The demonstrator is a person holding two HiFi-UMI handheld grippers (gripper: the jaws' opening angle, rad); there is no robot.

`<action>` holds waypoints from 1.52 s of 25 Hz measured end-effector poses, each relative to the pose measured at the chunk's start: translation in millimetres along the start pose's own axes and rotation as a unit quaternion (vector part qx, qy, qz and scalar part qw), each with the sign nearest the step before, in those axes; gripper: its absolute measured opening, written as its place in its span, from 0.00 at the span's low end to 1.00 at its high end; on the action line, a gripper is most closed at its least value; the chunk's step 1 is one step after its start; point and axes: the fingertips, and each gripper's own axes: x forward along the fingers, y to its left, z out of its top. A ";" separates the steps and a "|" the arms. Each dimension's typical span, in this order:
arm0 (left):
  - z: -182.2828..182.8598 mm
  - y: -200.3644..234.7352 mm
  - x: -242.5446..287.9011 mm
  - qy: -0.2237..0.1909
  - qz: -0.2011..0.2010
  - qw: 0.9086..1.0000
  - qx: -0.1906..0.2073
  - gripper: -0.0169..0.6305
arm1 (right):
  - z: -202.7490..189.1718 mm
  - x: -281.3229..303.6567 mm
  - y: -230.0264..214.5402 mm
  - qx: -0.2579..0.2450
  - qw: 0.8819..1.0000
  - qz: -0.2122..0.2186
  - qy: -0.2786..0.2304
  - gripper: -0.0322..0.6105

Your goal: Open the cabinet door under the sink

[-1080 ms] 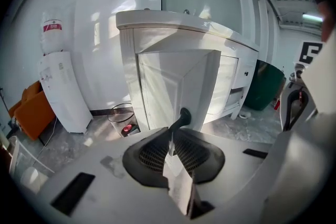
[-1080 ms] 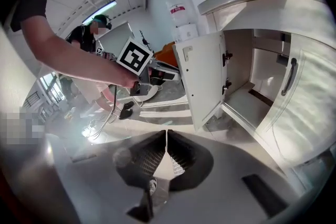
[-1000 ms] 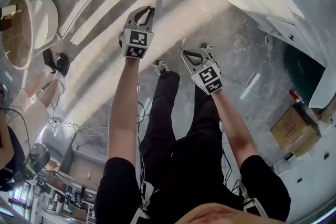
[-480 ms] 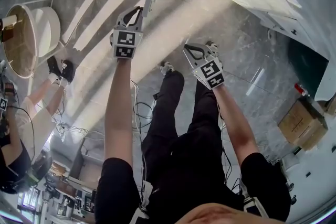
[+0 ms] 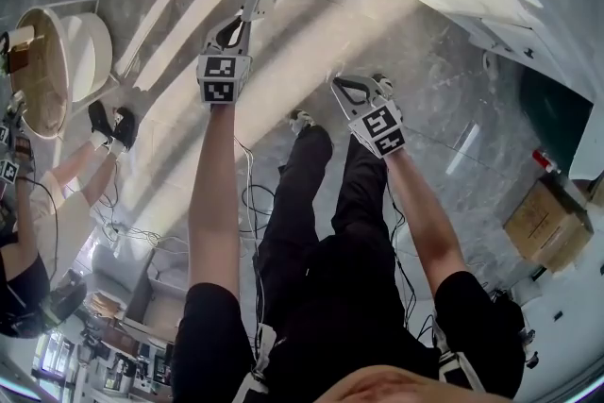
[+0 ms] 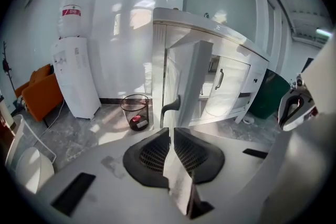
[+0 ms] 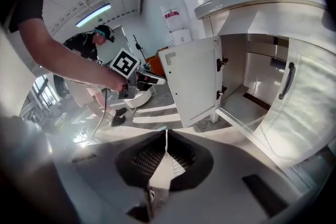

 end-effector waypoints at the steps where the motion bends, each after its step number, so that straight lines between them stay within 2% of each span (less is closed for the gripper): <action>1: -0.9 -3.7 -3.1 0.000 0.000 1.000 -0.004 0.08 | 0.4 -3.2 0.1 -0.001 1.000 -0.001 -0.001 0.15; 6: 6.2 -27.1 -28.0 -0.016 -0.010 0.999 -0.038 0.08 | 6.1 -30.5 -0.4 -0.009 1.000 -0.018 -0.005 0.15; 12: 35.6 -71.2 -94.7 -0.029 -0.041 0.998 -0.044 0.08 | 31.3 -81.7 14.8 -0.003 0.998 -0.051 -0.019 0.15; 16: 68.8 -97.1 -143.9 -0.040 -0.053 0.997 -0.032 0.08 | 53.6 -116.4 28.8 -0.004 0.997 -0.063 -0.035 0.15; 21: 124.4 -128.6 -193.5 -0.070 -0.063 0.995 -0.039 0.08 | 84.9 -167.3 44.2 -0.018 0.996 -0.075 -0.048 0.15; 25: 151.4 -158.9 -226.5 -0.082 -0.080 0.993 -0.036 0.08 | 105.4 -204.1 53.4 -0.013 0.995 -0.088 -0.053 0.15; 31: 154.4 -195.3 -248.3 -0.062 -0.108 0.992 0.005 0.08 | 125.7 -241.3 59.0 -0.022 0.993 -0.097 -0.061 0.15; 38: 152.2 -210.4 -276.6 -0.068 -0.128 0.989 0.009 0.08 | 130.2 -262.0 77.4 -0.048 0.993 -0.094 -0.045 0.15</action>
